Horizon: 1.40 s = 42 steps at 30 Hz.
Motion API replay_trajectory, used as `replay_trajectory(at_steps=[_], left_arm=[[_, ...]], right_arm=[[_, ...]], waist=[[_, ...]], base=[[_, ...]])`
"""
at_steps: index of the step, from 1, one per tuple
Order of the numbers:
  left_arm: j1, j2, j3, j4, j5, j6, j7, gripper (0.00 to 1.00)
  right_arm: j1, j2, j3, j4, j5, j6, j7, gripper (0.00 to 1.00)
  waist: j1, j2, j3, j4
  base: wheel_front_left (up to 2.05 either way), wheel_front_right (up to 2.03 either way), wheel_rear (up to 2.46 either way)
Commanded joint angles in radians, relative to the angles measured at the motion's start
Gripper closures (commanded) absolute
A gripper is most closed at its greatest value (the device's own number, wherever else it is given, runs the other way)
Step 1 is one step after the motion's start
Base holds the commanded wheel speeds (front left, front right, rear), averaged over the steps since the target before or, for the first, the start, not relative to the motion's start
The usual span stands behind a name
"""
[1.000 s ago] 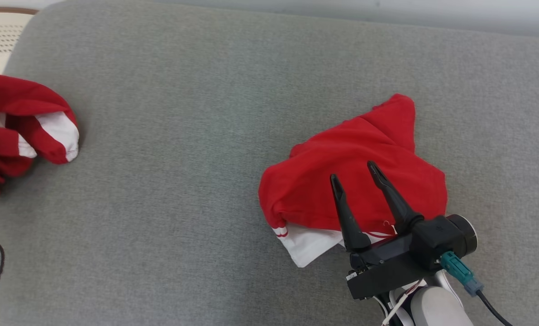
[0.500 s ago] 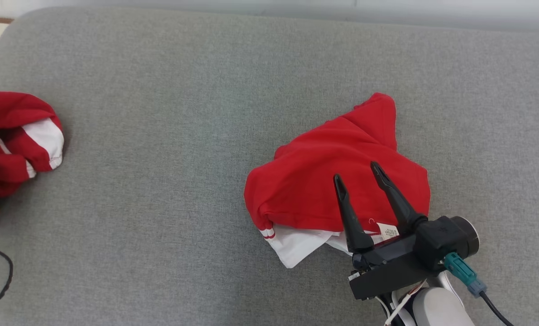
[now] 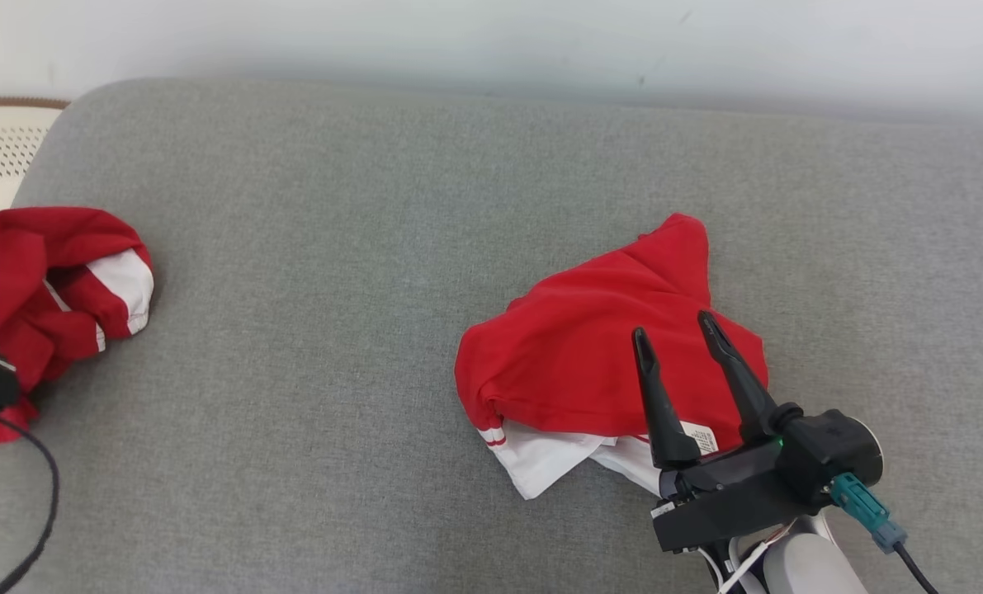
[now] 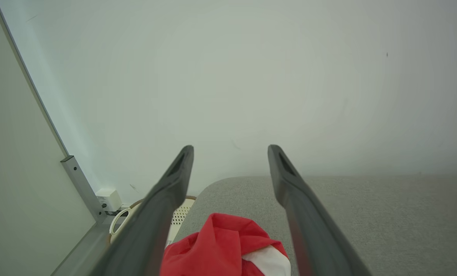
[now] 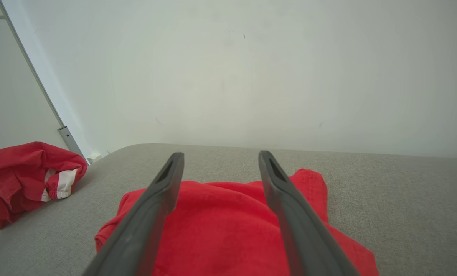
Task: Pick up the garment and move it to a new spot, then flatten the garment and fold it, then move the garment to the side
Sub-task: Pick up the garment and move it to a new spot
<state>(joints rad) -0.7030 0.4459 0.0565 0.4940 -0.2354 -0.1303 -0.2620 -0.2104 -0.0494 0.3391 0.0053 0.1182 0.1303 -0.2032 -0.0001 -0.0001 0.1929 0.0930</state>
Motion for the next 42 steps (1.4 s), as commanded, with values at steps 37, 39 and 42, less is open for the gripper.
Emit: replay_trajectory(at_steps=[37, 39, 42], left_arm=[[0.613, -0.381, 0.032, -0.515, 0.086, 0.031, -0.004, 0.0], [0.63, -0.388, 0.031, -0.521, 0.075, 0.048, -0.004, 0.0], [0.65, -0.392, 0.02, -0.517, 0.071, 0.063, -0.004, 0.0]], right_arm=[[0.139, -0.002, -0.148, 0.113, 0.023, 0.001, -0.044, 0.0], [0.146, -0.002, -0.151, 0.12, 0.026, 0.001, -0.045, 0.0], [0.144, -0.001, -0.153, 0.124, 0.026, 0.001, -0.046, 0.0]], waist=[[0.0001, 0.0001, -0.162, -0.171], [0.0001, 0.0001, -0.164, -0.172], [0.0001, 0.0001, -0.165, -0.17]], base=[[0.0, 0.0, 0.0], [0.0, 0.0, 0.0], [0.0, 0.0, 0.0]])
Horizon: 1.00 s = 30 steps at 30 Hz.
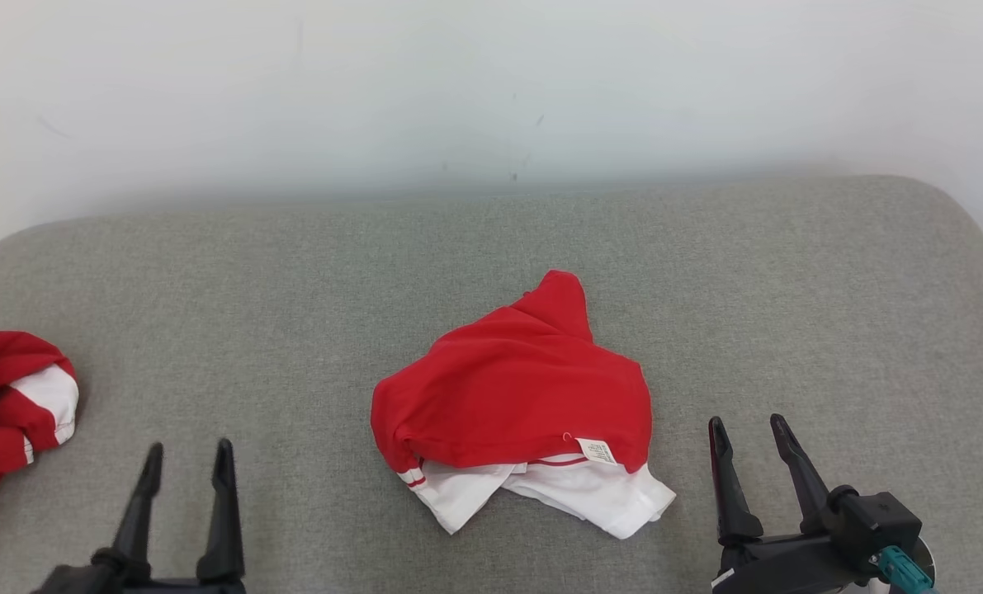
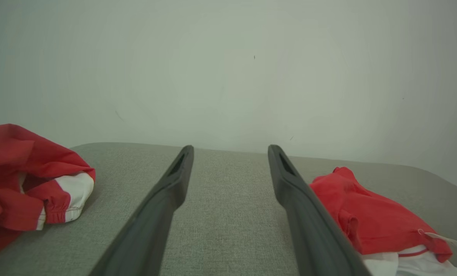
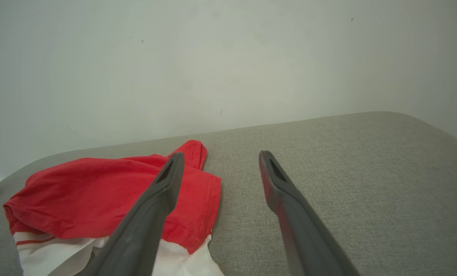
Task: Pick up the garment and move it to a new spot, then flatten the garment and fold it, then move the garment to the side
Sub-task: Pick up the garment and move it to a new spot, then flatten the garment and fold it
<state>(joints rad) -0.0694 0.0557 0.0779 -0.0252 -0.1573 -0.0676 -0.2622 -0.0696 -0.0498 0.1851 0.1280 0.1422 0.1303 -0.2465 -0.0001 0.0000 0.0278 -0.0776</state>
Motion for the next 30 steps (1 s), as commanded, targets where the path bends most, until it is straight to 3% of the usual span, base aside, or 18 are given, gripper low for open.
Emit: replay_trajectory(at_steps=[1, 8, 16, 24, 30], left_arm=[[0.021, -0.003, -0.008, 0.003, -0.007, 0.005, -0.004, 0.0], [0.037, -0.005, -0.041, 0.009, -0.036, 0.03, -0.004, 0.0], [0.032, -0.005, -0.17, 0.088, -0.075, -0.011, -0.004, 0.0], [-0.015, -0.004, -0.306, 0.219, -0.104, -0.017, -0.004, 0.0], [-0.078, -0.005, -0.335, 0.292, -0.114, -0.013, -0.004, 0.0]], right_arm=[[0.002, -0.001, 0.001, 0.002, 0.004, 0.001, -0.004, 0.0], [0.0, -0.001, 0.003, 0.013, 0.015, 0.001, -0.01, 0.0], [-0.017, -0.001, 0.006, 0.02, 0.021, 0.001, -0.015, 0.0], [-0.043, -0.001, 0.019, 0.024, 0.026, 0.001, -0.018, 0.0], [-0.061, -0.001, 0.027, 0.03, 0.028, 0.001, -0.019, 0.0]], waist=[[0.0001, 0.0, 0.001, 0.002], [0.0001, 0.0, 0.007, 0.011], [0.0001, 0.0, 0.021, 0.009], [0.0001, 0.0, 0.052, -0.024], [0.0001, 0.0, 0.074, -0.076]], base=[[0.0, 0.0, 0.0], [0.0, 0.0, 0.0], [0.0, 0.0, 0.0], [0.0, 0.0, 0.0], [0.0, 0.0, 0.0]])
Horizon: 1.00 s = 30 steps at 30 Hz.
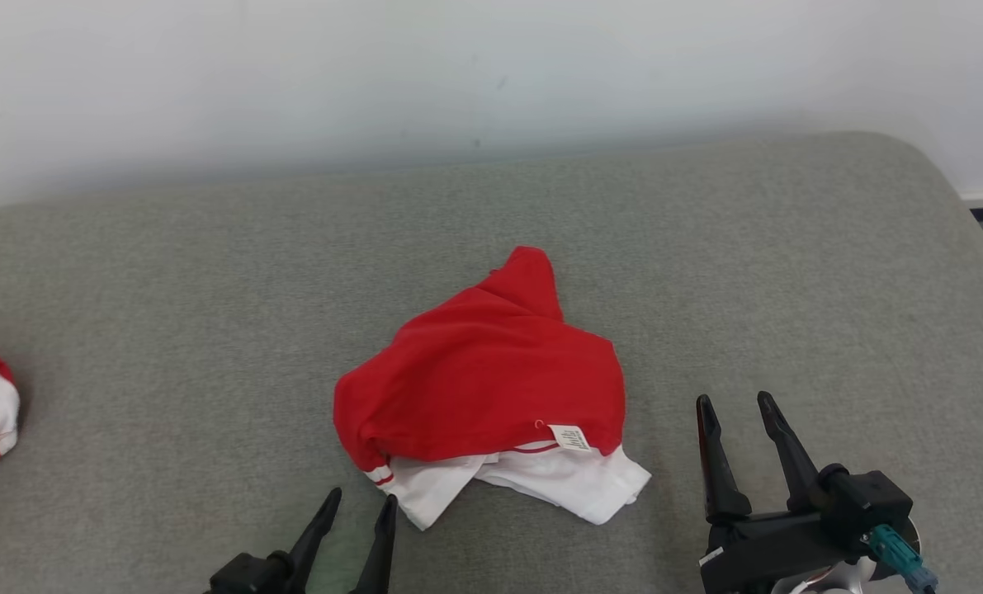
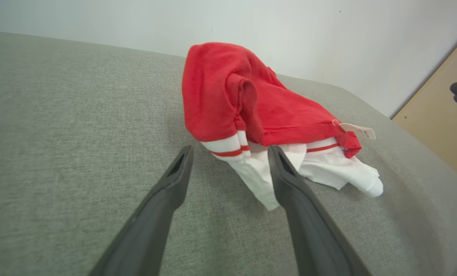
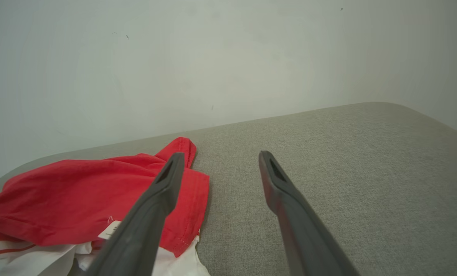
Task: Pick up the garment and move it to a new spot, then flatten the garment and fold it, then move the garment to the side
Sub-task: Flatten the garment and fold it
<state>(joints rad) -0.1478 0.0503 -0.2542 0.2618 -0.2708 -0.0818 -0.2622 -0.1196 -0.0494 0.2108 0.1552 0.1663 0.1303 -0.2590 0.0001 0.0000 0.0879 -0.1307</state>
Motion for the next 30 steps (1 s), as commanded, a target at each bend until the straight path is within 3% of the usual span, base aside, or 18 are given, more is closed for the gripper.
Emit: replay_trajectory(at_steps=[1, 10, 11, 12, 13, 14, 22, 30], left_arm=[[-0.012, 0.001, -0.004, 0.015, -0.002, 0.001, -0.004, 0.0], [-0.074, 0.001, 0.029, 0.108, -0.009, 0.005, -0.004, 0.0], [-0.077, 0.001, 0.031, 0.124, -0.01, 0.004, -0.004, 0.04], [-0.088, 0.001, 0.035, 0.131, -0.008, 0.004, -0.004, 0.74], [-0.088, 0.001, 0.035, 0.131, -0.008, 0.004, -0.004, 0.74], [-0.097, 0.001, 0.039, 0.147, 0.003, 0.006, -0.004, 1.0], [-0.139, 0.014, 0.103, 0.125, 0.064, 0.0, -0.004, 1.0], [-0.167, 0.114, 0.172, -0.062, 0.145, 0.001, -0.004, 1.0]], right_arm=[[-0.011, -0.001, 0.001, 0.003, 0.004, 0.001, -0.007, 0.0], [-0.019, -0.001, 0.003, -0.001, 0.0, 0.001, -0.007, 0.0], [-0.02, -0.001, 0.003, -0.002, -0.001, 0.001, -0.007, 0.0], [-0.021, -0.001, 0.003, -0.002, -0.001, 0.001, -0.007, 0.0], [-0.021, -0.001, 0.003, -0.002, -0.001, 0.001, -0.007, 0.0], [-0.022, -0.001, 0.003, -0.004, -0.002, 0.001, -0.007, 0.0], [-0.015, -0.001, -0.004, -0.002, 0.002, 0.001, -0.008, 0.0], [0.009, -0.001, 0.004, 0.011, 0.02, 0.001, -0.008, 0.0]], waist=[[-0.0001, 0.0, 0.017, -0.032], [-0.0001, 0.0, 0.04, -0.087], [-0.0001, 0.0, 0.041, -0.089], [-0.0001, 0.0, 0.044, -0.09], [-0.0001, 0.0, 0.044, -0.09], [-0.0001, 0.0, 0.046, -0.09], [-0.0001, 0.0, 0.038, -0.052], [-0.0001, 0.0, -0.011, 0.017]], base=[[0.0, 0.0, 0.0], [0.0, 0.0, 0.0], [0.0, 0.0, 0.0], [0.0, 0.0, 0.0], [0.0, 0.0, 0.0], [0.0, 0.0, 0.0], [0.0, 0.0, 0.0], [0.0, 0.0, 0.0]])
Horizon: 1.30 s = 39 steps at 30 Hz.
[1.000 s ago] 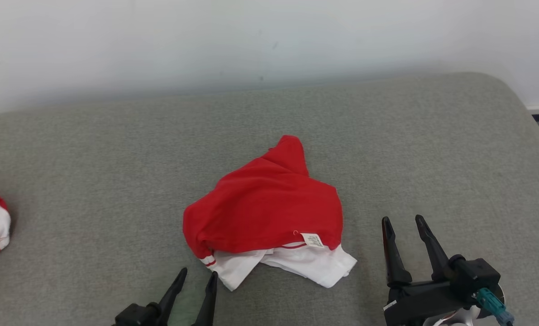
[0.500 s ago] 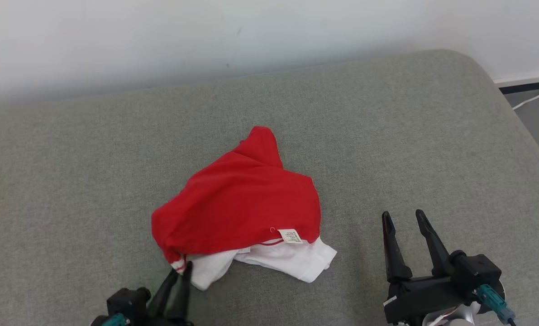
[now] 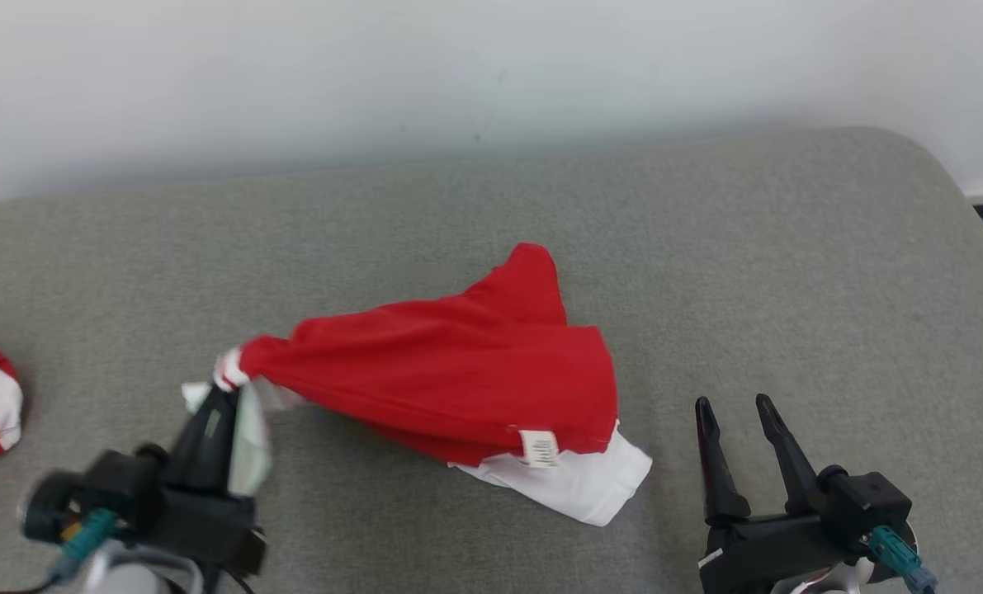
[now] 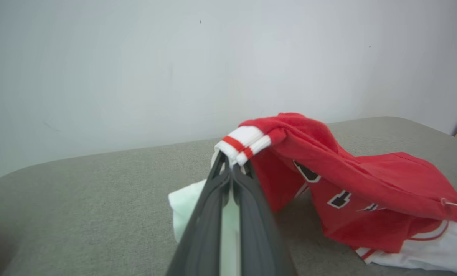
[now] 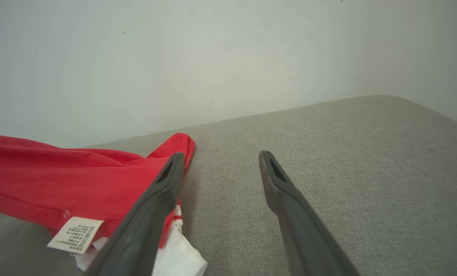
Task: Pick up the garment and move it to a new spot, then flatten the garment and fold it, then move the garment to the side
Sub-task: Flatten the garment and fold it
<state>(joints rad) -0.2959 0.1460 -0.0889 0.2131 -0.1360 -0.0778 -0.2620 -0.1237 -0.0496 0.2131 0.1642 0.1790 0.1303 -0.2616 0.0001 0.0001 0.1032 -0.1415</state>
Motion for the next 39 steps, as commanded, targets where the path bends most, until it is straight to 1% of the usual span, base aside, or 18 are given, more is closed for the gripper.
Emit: replay_trajectory(at_steps=[1, 4, 7, 10, 13, 15, 17, 21, 25, 28, 32, 36, 37, 38, 39], left_arm=[[-0.025, 0.036, 0.009, -0.032, 0.017, -0.007, -0.004, 1.0], [-0.045, 0.095, 0.011, -0.084, 0.048, -0.014, 0.001, 1.0], [-0.069, 0.146, 0.012, -0.128, 0.057, -0.022, 0.032, 1.0], [-0.081, 0.179, 0.02, -0.17, 0.058, -0.023, 0.058, 1.0], [-0.07, 0.189, 0.028, -0.206, 0.047, -0.024, 0.078, 1.0], [-0.033, 0.185, 0.021, -0.211, 0.035, -0.025, 0.091, 1.0], [0.022, 0.171, 0.012, -0.197, 0.025, -0.017, 0.093, 1.0], [0.118, 0.143, -0.002, -0.155, 0.02, 0.003, 0.071, 1.0], [0.202, 0.102, -0.038, -0.106, 0.006, 0.006, 0.048, 1.0], [0.228, 0.088, -0.053, -0.078, 0.005, 0.004, 0.038, 1.0], [0.234, 0.069, -0.063, -0.021, 0.0, 0.012, 0.02, 1.0], [0.219, 0.07, -0.055, 0.032, 0.002, 0.026, 0.008, 1.0], [0.218, 0.072, -0.053, 0.043, 0.004, 0.026, 0.006, 0.73], [0.217, 0.067, -0.051, 0.052, -0.003, 0.026, 0.003, 0.0], [0.217, 0.066, -0.052, 0.059, -0.003, 0.024, 0.001, 0.0]], right_arm=[[0.013, -0.001, 0.001, 0.003, 0.009, 0.001, -0.005, 0.0], [0.016, -0.001, 0.001, 0.006, 0.011, 0.001, -0.005, 0.0], [0.021, -0.001, -0.001, 0.009, 0.014, 0.001, -0.005, 0.0], [0.024, -0.001, 0.003, 0.01, 0.018, 0.001, -0.005, 0.0], [0.027, -0.001, 0.004, 0.01, 0.02, 0.001, -0.005, 0.0], [0.03, -0.001, 0.006, 0.012, 0.023, 0.001, -0.005, 0.0], [0.03, -0.001, 0.01, 0.015, 0.027, 0.001, -0.005, 0.0], [0.031, -0.001, 0.006, 0.019, 0.025, 0.001, -0.005, 0.0], [0.029, -0.001, -0.004, 0.023, 0.016, 0.001, -0.003, 0.0], [0.03, -0.001, -0.003, 0.026, 0.011, 0.001, -0.003, 0.0], [0.026, -0.001, 0.0, 0.036, 0.009, 0.001, -0.003, 0.0], [0.018, -0.001, 0.008, 0.044, 0.012, 0.001, -0.003, 0.0], [0.018, -0.001, 0.011, 0.045, 0.014, 0.001, -0.003, 0.0], [0.018, -0.001, 0.012, 0.047, 0.016, 0.001, -0.003, 0.0], [0.017, -0.001, 0.014, 0.048, 0.018, 0.001, -0.003, 0.0]], waist=[[-0.0001, -0.0001, -0.032, 0.034], [-0.0001, -0.0001, -0.048, 0.049], [-0.0001, -0.0001, -0.057, 0.057], [-0.0001, -0.0001, -0.063, 0.059], [-0.0001, -0.0001, -0.066, 0.058], [-0.0001, -0.0001, -0.067, 0.056], [-0.0001, -0.0001, -0.066, 0.054], [-0.0001, -0.0001, -0.067, 0.059], [-0.0001, -0.0001, -0.066, 0.078], [-0.0001, -0.0001, -0.065, 0.092], [-0.0001, -0.0001, -0.066, 0.123], [-0.0001, -0.0001, -0.066, 0.149], [-0.0001, -0.0001, -0.065, 0.154], [-0.0001, -0.0001, -0.063, 0.159], [-0.0001, -0.0001, -0.062, 0.164]], base=[[0.0, 0.0, 0.0], [0.0, 0.0, 0.0], [0.0, 0.0, 0.0], [0.0, 0.0, 0.0], [0.0, 0.0, 0.0], [0.0, 0.0, 0.0], [0.0, 0.0, 0.0], [0.0, 0.0, 0.0], [0.0, 0.0, 0.0], [0.0, 0.0, 0.0], [0.0, 0.0, 0.0], [0.0, 0.0, 0.0], [0.0, 0.0, 0.0], [0.0, 0.0, 0.0], [0.0, 0.0, 0.0]])
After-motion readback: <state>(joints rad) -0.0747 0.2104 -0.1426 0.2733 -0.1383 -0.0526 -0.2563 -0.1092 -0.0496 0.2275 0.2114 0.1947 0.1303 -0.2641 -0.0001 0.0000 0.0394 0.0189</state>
